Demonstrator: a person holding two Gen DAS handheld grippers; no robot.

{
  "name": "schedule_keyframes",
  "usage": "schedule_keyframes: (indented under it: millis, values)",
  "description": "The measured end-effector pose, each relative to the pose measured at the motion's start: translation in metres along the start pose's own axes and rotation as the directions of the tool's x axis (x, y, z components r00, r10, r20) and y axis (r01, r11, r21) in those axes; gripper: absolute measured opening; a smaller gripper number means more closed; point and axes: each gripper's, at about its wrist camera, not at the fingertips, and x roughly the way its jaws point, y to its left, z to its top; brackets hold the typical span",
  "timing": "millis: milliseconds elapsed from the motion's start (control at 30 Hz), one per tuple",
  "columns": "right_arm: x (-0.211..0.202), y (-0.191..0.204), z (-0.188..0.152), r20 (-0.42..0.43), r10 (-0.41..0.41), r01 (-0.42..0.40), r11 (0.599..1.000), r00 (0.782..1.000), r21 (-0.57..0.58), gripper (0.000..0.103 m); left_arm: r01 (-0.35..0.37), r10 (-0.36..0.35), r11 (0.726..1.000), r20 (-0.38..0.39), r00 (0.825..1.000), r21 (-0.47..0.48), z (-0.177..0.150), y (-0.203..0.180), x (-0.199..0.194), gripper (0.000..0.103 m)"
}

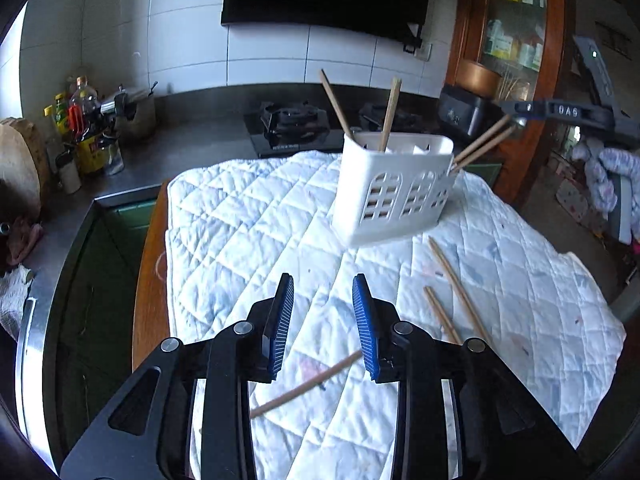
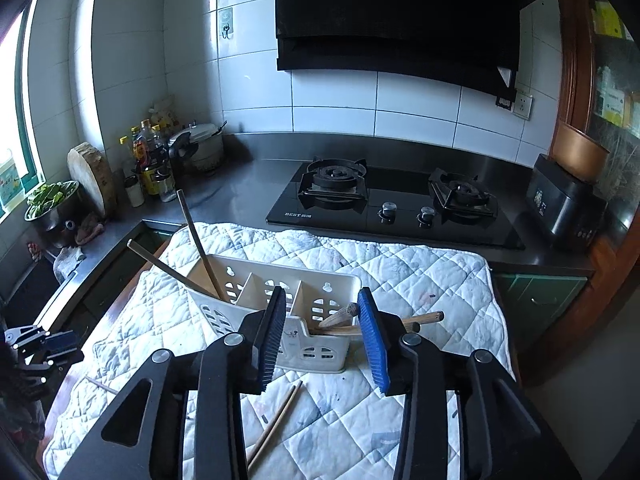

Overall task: Organize utensils
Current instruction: 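Lower both chopsticks into the white holder and open both tools to release them, then move both open tools back down over the loose chopsticks on the cloth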

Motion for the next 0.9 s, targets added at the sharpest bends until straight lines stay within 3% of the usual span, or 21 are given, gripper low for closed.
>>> schedule_keyframes:
  millis: [200,433,667,900]
  values:
    - [-0.024,0.007,-0.005,0.037,0.007,-0.007,1.0,0.999,-0.01,0.045,-0.013,0.022,0.997,-0.109,0.994,0.075,-0.045,0.016,0.012,0.031]
    - [-0.045,0.017,-0.017,0.053,0.027,-0.027,1.0,0.998,-0.015,0.046,-0.041,0.074,0.987,-0.212,0.974,0.156,-0.073,0.028,0.03,0.031]
    - [-0.056,0.031,-0.051,0.023,0.06,-0.06,0.998,0.998,-0.022,0.046,-0.059,0.09,0.989,-0.23,0.969,0.139,-0.088,0.041,0.035,0.031]
    - [-0.056,0.052,-0.11,-0.047,0.111,-0.111,0.994,0.993,-0.001,0.046,-0.041,0.078,0.987,-0.241,0.967,0.153,-0.094,0.044,0.041,0.031]
